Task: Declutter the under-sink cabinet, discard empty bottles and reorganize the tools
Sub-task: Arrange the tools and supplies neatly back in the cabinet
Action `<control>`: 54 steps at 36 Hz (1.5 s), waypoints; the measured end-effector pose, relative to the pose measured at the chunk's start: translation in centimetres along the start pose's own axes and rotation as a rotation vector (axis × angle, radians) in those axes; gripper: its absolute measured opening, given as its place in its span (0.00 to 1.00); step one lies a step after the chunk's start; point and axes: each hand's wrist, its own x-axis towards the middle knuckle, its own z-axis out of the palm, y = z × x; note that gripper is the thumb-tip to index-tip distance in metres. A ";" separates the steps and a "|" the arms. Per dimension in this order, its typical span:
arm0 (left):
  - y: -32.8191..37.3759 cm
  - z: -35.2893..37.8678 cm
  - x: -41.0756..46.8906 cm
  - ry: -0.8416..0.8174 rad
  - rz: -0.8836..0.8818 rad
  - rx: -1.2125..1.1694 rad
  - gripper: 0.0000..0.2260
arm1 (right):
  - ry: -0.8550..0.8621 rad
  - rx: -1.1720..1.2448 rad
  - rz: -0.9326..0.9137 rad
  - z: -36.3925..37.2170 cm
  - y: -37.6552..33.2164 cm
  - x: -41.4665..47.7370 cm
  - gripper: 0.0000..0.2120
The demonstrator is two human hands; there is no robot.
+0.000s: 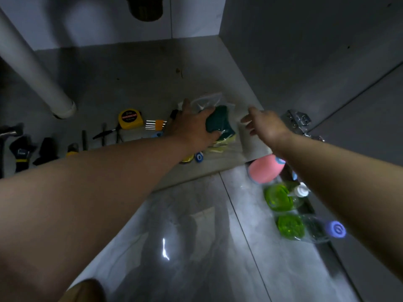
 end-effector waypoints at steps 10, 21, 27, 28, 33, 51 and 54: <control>2.2 -1.4 -1.1 0.047 0.038 0.007 0.35 | 0.192 -0.891 -0.112 -4.5 6.9 -4.9 0.16; 1.0 -1.5 -5.3 -0.030 0.269 0.260 0.30 | 0.199 -0.881 -0.119 -5.8 7.9 -7.0 0.20; 1.1 -1.8 -5.6 -0.180 0.272 0.333 0.30 | 0.450 -0.917 -0.344 -9.9 2.3 -8.9 0.16; 1.2 -1.7 -5.6 -0.183 0.269 0.328 0.29 | 0.488 -0.893 -0.376 -10.6 1.3 -8.9 0.15; 1.9 -1.2 -5.5 -0.126 0.267 0.289 0.28 | 0.486 -0.671 -0.419 -12.6 -2.7 -6.9 0.13; 1.4 0.3 -2.0 -0.129 0.265 0.281 0.33 | 0.466 -0.397 -0.288 -8.2 -5.9 4.8 0.14; 1.5 0.3 -2.1 -0.135 0.251 0.277 0.34 | 0.449 -0.389 -0.274 -8.3 -5.5 4.5 0.16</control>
